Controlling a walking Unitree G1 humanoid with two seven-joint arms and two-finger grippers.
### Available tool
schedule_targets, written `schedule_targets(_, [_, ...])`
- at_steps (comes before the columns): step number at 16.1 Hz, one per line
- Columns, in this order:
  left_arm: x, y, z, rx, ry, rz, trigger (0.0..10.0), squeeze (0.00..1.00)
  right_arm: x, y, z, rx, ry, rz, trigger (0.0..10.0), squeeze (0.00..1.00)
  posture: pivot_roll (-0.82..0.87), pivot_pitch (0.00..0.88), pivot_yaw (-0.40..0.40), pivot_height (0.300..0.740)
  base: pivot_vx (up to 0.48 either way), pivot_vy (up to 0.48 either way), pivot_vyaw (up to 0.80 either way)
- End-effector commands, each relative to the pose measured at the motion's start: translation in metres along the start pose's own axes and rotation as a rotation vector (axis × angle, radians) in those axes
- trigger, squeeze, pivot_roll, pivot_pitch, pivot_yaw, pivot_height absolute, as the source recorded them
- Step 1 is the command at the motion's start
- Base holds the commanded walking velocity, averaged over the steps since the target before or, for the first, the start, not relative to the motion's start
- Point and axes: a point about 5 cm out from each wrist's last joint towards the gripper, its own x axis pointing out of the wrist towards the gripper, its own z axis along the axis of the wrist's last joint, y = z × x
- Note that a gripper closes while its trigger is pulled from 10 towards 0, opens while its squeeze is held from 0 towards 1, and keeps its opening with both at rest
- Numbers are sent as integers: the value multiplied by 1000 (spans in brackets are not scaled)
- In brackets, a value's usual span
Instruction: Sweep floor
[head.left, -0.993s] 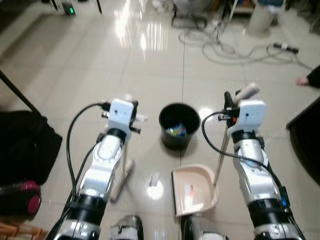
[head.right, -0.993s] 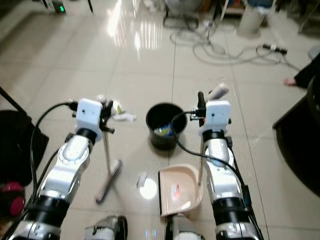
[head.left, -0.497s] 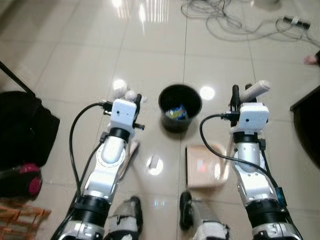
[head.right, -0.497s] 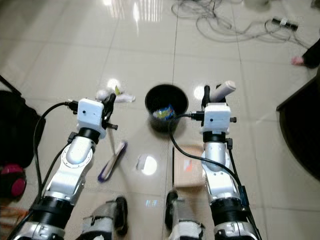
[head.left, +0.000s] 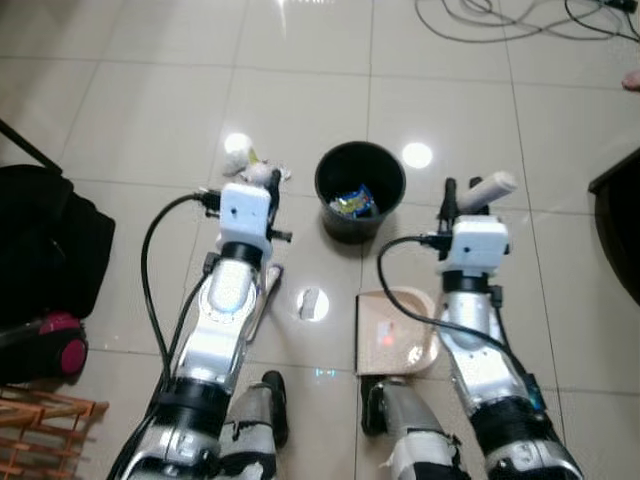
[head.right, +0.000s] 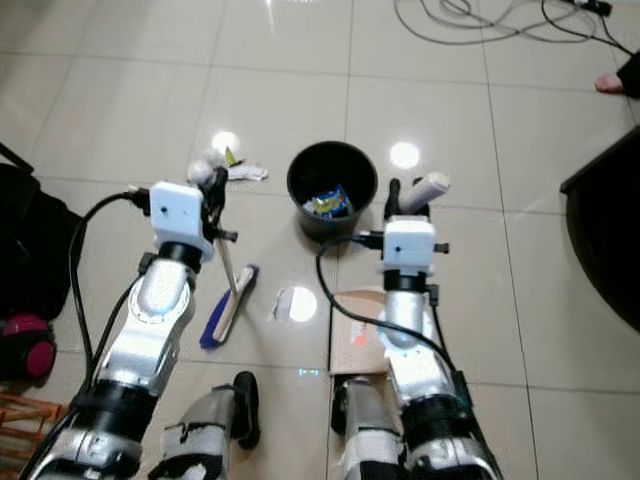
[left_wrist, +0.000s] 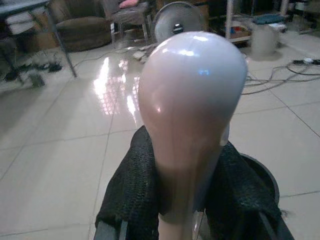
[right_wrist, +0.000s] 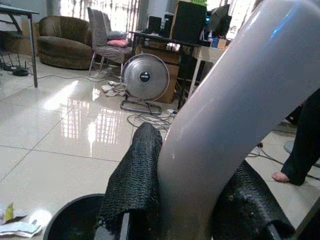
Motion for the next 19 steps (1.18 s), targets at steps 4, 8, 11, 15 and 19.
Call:
schedule_targets(4, [9, -17, 0, -262, 43, 41, 10000, 0, 1, 16, -2, 14, -1, 22, 10000, 0, 163, 470, -2, 740, 0, 0, 0])
schedule_targets(8, [13, -20, 5, -351, 50, 85, 10000, 0, 8, 21, -2, -3, -10, 20, 10000, 0, 183, 464, -3, 740, 0, 0, 0])
schedule_targets(11, [12, -18, 5, -400, 58, 118, 10000, 0, 7, 26, -3, 3, -5, 24, 10000, 0, 184, 459, -1, 740, 0, 0, 0])
schedule_targets(15, [27, -13, 28, -560, -9, 133, 10000, 0, 5, 29, -5, 15, 4, 29, 10000, 0, 179, 442, -8, 740, 0, 0, 0])
schedule_targets(19, [43, -5, 54, -498, -99, 19, 10000, 0, 17, 23, -6, 7, 6, 22, 10000, 0, 179, 421, -20, 740, 0, 0, 0])
